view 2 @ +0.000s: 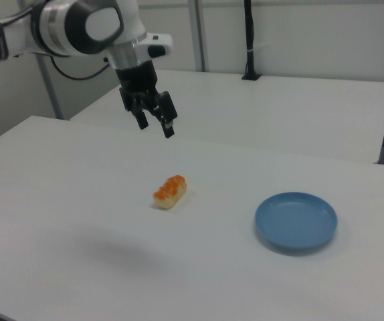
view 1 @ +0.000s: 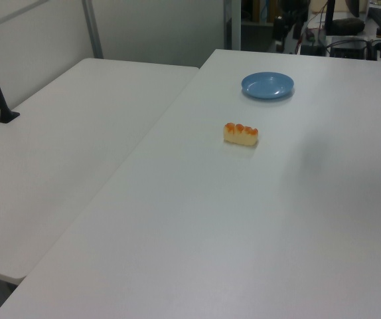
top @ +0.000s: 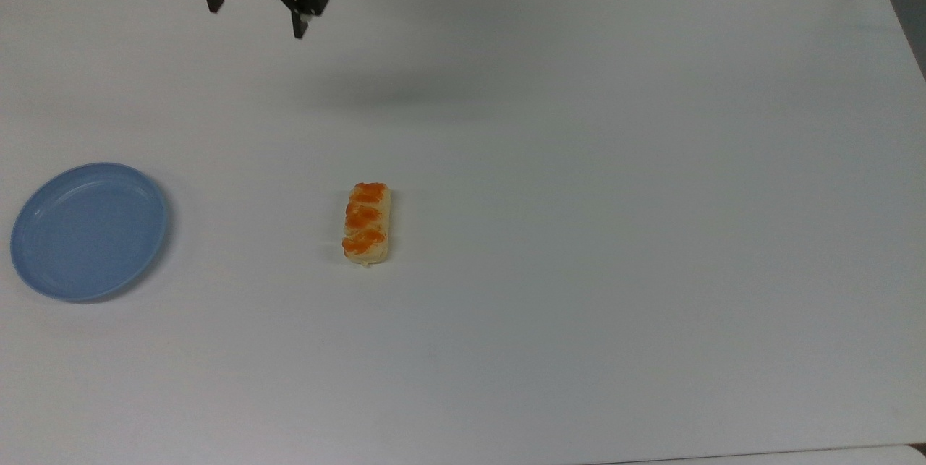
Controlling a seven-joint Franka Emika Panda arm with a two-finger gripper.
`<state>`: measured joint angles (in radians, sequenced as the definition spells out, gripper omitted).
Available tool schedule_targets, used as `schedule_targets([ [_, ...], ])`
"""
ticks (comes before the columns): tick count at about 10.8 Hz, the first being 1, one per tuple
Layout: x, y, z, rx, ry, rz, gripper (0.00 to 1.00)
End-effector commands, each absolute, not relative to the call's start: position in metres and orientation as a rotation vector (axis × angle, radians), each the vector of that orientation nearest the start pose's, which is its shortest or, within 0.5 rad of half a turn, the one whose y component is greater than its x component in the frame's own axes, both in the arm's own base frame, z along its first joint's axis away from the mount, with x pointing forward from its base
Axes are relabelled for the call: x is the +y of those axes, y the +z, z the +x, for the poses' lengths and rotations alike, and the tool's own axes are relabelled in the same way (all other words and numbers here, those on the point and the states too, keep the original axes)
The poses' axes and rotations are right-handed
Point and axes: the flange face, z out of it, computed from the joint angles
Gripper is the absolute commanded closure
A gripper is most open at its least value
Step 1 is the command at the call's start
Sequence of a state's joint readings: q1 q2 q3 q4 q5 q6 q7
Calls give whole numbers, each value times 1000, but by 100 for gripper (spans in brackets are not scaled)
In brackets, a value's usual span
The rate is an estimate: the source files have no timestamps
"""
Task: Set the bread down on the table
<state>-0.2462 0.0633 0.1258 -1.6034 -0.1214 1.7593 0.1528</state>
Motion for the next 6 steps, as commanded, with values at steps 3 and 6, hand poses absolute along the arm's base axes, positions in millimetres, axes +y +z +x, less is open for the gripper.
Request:
schedule_targets([
  [3,-74,618,554,20,-83,-3242,0],
  [6,-70,618,551,-2,-34,-3211,0],
])
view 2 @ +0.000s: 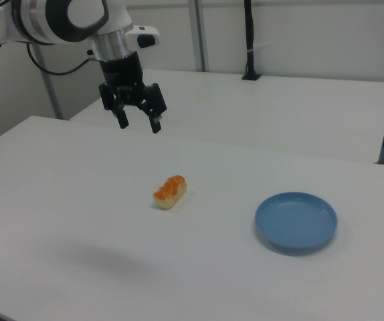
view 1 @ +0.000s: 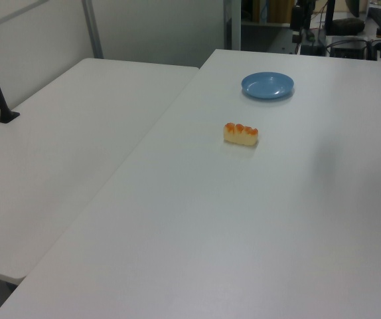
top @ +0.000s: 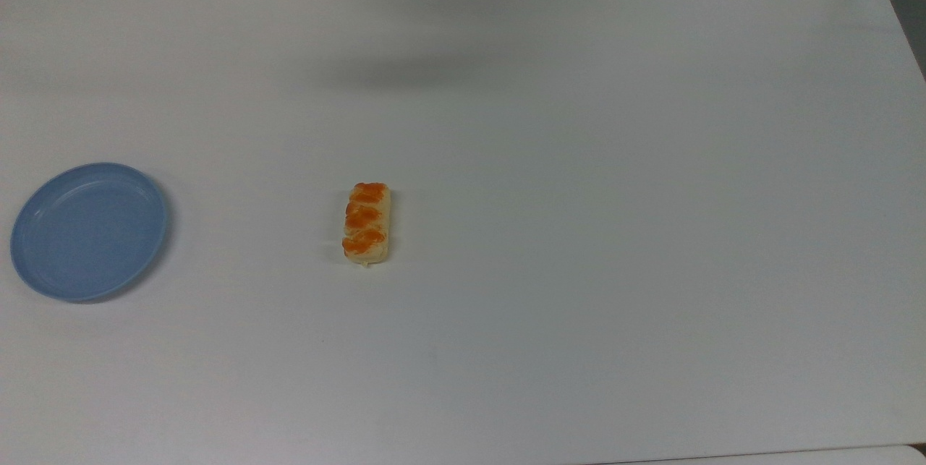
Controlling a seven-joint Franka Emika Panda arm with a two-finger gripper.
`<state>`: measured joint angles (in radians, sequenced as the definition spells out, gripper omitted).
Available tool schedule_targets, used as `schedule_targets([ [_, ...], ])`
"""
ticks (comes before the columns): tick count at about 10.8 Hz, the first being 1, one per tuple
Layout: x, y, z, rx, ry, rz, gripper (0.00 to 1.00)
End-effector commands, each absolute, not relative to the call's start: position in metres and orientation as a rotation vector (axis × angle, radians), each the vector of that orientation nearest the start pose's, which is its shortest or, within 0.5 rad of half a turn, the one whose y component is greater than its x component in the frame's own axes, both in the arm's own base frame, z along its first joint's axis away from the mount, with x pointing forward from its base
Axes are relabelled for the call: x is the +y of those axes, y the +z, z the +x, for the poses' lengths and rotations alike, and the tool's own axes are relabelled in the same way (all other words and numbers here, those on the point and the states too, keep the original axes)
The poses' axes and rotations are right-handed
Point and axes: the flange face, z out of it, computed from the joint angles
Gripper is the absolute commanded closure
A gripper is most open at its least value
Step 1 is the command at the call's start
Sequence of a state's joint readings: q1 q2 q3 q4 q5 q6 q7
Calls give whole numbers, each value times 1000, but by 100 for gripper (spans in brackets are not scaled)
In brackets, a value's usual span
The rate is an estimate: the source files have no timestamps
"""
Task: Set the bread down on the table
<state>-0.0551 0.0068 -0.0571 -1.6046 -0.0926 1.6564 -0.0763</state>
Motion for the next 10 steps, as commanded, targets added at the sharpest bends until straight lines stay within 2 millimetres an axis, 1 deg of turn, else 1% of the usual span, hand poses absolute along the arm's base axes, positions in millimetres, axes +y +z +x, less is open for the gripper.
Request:
schedule_targets([
  [1,-71,619,552,5,-47,-3209,0],
  [2,-74,626,553,29,-76,-3181,0],
  [3,-69,627,553,52,-84,-3100,0],
  [4,-67,629,553,97,-94,-3067,0],
  [5,-66,629,554,159,-99,-3058,0],
  [7,-62,627,554,157,-87,-3058,0],
  [10,-63,626,555,148,-92,-3062,0],
])
